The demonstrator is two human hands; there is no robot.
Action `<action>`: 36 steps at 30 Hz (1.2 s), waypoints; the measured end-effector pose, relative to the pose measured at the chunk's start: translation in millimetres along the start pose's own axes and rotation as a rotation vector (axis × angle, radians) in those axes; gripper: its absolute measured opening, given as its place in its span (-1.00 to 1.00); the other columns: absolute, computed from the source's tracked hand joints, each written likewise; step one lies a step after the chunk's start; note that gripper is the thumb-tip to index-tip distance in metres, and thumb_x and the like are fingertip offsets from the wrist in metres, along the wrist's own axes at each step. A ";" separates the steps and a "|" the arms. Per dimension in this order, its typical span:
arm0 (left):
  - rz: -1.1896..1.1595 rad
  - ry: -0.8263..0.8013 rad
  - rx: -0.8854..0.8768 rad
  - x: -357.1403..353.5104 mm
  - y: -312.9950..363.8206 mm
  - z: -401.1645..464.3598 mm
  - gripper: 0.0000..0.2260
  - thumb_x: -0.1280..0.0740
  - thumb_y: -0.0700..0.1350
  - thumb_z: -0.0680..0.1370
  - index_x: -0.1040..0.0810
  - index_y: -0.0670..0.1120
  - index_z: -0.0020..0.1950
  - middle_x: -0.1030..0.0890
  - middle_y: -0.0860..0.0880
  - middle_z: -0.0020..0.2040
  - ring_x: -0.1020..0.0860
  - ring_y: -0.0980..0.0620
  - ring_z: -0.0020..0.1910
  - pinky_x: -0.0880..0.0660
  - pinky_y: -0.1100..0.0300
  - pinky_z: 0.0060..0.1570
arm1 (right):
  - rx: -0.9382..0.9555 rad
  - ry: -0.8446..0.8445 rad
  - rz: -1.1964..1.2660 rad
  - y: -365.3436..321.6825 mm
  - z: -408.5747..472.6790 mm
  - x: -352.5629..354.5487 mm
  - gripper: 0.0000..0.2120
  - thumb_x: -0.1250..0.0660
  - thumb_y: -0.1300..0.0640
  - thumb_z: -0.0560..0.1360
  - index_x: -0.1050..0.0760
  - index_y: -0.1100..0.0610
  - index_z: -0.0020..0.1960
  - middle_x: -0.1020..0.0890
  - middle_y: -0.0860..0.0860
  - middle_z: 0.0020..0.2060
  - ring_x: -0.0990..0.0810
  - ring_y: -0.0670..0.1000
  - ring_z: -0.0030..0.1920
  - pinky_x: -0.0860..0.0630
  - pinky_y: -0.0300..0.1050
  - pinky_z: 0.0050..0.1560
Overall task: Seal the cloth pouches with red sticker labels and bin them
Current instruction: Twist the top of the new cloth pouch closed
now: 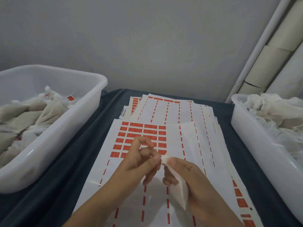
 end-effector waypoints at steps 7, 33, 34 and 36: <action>-0.266 -0.045 0.146 -3.4 -2.4 0.4 -0.65 -0.37 -0.03 0.33 -0.36 -0.05 0.05 -0.56 -0.01 -0.38 -0.45 0.14 -0.47 -0.39 0.33 -0.50 | -0.150 -0.169 0.195 0.4 -2.7 0.9 -0.81 -0.30 0.06 0.36 -0.49 0.20 -0.21 -0.43 0.02 -0.49 -0.36 -0.11 -0.50 -0.42 -0.26 -0.38; 0.148 0.051 0.009 -7.9 -7.1 -1.2 -0.71 -0.22 0.19 0.33 -0.61 0.04 -0.35 -0.62 0.10 -0.41 -0.55 0.19 -0.41 -0.47 0.43 -0.30 | 0.251 0.202 -0.268 5.0 2.4 7.6 -0.77 -0.27 -0.08 0.34 -0.54 0.03 -0.12 -0.65 -0.29 -0.21 -0.58 -0.32 -0.10 -0.42 -0.57 -0.28; 0.102 0.032 0.033 -6.5 -6.6 -1.1 -0.70 -0.23 0.20 0.33 -0.63 0.03 -0.36 -0.62 0.07 -0.40 -0.55 0.17 -0.41 -0.48 0.42 -0.30 | 0.241 0.203 -0.255 4.6 2.6 7.2 -0.76 -0.27 -0.09 0.34 -0.56 0.03 -0.12 -0.65 -0.29 -0.21 -0.58 -0.33 -0.11 -0.42 -0.57 -0.29; -0.043 0.020 0.099 -0.9 -4.3 -0.8 -0.69 -0.27 0.20 0.31 -0.64 -0.01 -0.34 -0.60 0.01 -0.40 -0.53 0.14 -0.42 -0.48 0.38 -0.32 | 0.204 0.212 -0.214 5.5 2.8 8.2 -0.75 -0.27 -0.12 0.32 -0.60 -0.04 -0.11 -0.65 -0.30 -0.19 -0.57 -0.34 -0.11 -0.42 -0.57 -0.31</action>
Point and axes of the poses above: each hand's wrist, its own z-axis towards the middle knuckle, its own x-axis out of the back of the hand, y = z × x, the point moved 2 cm from there along z, towards the middle knuckle
